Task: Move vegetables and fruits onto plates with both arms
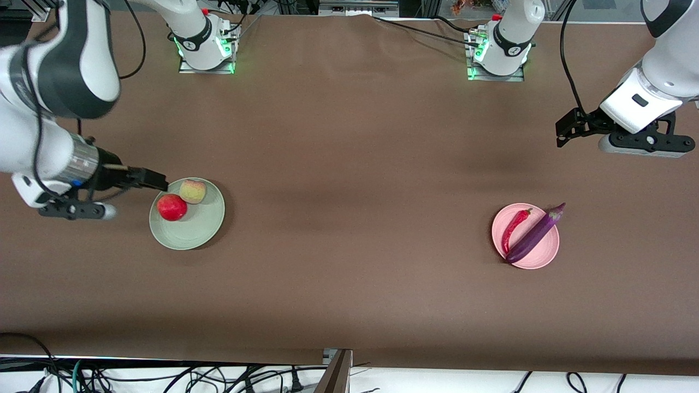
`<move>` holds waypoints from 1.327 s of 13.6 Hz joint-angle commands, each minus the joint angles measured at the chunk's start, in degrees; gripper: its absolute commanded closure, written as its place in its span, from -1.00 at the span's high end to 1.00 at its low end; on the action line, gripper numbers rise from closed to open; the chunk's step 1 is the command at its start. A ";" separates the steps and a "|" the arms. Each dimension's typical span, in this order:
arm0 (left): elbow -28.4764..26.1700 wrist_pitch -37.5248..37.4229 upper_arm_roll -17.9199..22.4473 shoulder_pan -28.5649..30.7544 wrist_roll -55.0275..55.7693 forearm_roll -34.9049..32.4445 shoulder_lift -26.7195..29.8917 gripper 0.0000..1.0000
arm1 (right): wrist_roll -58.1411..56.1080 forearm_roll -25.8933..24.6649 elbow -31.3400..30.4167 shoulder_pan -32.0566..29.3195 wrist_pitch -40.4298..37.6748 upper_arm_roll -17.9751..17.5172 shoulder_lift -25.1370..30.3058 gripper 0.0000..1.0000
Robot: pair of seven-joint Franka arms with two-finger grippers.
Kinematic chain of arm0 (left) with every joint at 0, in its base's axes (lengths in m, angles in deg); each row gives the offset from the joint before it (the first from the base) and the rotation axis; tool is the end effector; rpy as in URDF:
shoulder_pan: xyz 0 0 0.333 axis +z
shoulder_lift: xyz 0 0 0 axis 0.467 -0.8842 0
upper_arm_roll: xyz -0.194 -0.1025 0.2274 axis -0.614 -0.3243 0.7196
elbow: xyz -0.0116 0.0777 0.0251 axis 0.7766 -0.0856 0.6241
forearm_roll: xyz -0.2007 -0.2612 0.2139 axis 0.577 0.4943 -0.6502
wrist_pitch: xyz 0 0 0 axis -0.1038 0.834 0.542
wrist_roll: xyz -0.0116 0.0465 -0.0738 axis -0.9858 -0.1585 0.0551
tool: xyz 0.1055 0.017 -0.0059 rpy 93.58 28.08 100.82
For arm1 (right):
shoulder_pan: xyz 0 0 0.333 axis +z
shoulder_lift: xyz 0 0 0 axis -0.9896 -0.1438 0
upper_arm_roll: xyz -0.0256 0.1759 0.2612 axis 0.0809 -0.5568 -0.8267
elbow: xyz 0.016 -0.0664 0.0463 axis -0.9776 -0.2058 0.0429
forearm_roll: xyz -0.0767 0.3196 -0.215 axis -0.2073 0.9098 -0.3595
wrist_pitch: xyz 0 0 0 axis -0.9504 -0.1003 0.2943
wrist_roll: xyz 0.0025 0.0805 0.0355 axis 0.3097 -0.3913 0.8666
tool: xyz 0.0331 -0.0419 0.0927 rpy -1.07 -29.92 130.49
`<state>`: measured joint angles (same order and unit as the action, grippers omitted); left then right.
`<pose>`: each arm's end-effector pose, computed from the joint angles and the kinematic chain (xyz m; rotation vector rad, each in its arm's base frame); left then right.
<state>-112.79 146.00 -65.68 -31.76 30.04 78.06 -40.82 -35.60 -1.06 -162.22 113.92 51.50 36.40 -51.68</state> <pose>0.5430 -0.0517 0.5686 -3.1168 0.1291 -0.0072 0.6296 0.0694 0.5118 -3.0449 0.0892 0.1519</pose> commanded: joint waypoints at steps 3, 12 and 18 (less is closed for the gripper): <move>0.26 -0.02 0.10 -0.30 -0.07 0.59 0.00 1.00 | 1.47 -6.15 -2.42 -2.11 -3.31 -4.41 6.08 0.99; 0.26 0.07 -0.25 -0.30 -0.07 0.51 0.00 1.00 | 2.88 -13.88 -10.07 -25.15 -3.76 -29.47 16.21 0.99; 0.52 0.07 -1.22 -0.30 0.02 -1.08 0.00 1.00 | 2.35 -15.04 -8.49 -24.45 -4.81 -29.65 15.33 0.99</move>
<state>-112.78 146.00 -66.63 -31.83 30.01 77.98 -40.82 -33.41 -15.24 -170.97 89.99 47.41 7.63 -36.61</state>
